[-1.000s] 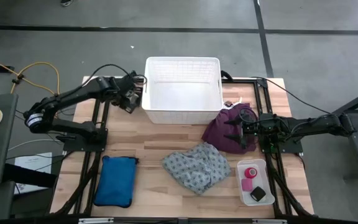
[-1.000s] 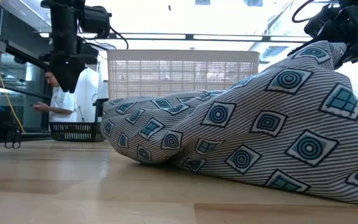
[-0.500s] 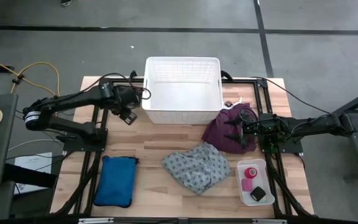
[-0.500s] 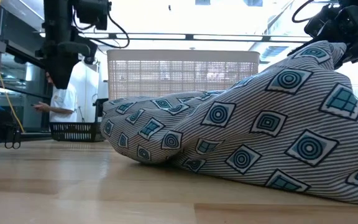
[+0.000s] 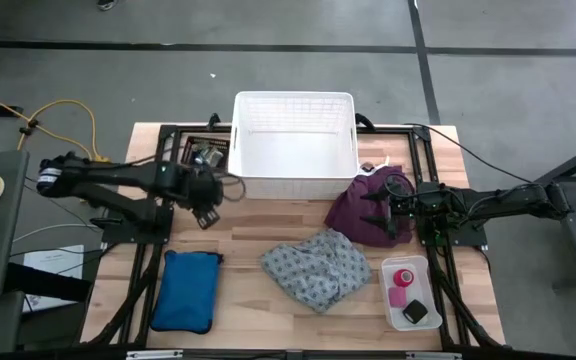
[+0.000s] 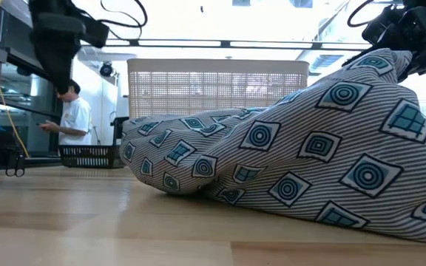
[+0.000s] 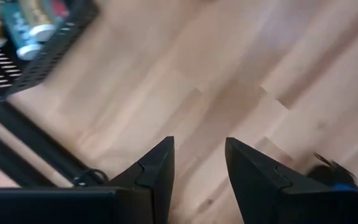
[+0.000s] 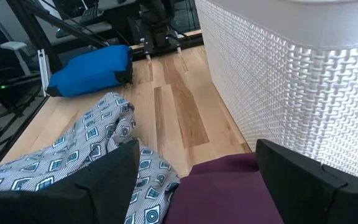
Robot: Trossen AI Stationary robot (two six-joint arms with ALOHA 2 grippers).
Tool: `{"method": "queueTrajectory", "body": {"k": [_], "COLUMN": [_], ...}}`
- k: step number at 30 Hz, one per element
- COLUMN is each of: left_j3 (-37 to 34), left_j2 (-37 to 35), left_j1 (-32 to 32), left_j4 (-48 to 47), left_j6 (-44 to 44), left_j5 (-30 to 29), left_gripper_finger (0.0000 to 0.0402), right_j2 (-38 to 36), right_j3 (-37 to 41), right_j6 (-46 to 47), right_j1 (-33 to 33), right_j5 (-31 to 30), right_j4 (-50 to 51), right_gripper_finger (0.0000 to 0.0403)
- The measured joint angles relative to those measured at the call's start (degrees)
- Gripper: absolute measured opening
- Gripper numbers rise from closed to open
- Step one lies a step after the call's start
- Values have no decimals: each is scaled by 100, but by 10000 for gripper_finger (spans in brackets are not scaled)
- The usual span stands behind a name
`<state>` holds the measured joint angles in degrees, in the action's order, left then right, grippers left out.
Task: Pick & place medical supplies in basket/bin
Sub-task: Put the light blue patient gown into the large white bin
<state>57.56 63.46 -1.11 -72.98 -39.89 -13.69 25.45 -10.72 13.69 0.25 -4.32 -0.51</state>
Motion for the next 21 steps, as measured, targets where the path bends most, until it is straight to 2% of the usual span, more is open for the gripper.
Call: {"method": "queueTrajectory", "body": {"k": [6,12,21], "left_j3": [0,0,0], "left_j2": [2,4,7], "left_j1": [-1150,-2102,-2845], "left_j4": [191,571,642], "left_j6": [-566,-626,-797], "left_j5": [0,-134,-337], "left_gripper_finger": [135,135,135], "right_j2": [-1,0,0], "right_j3": [0,0,0], "right_j6": [1,2,1], "right_j1": [1,0,1], "right_j5": [1,0,1], "right_j4": [0,-2,-1], "right_gripper_finger": [309,309,309]}}
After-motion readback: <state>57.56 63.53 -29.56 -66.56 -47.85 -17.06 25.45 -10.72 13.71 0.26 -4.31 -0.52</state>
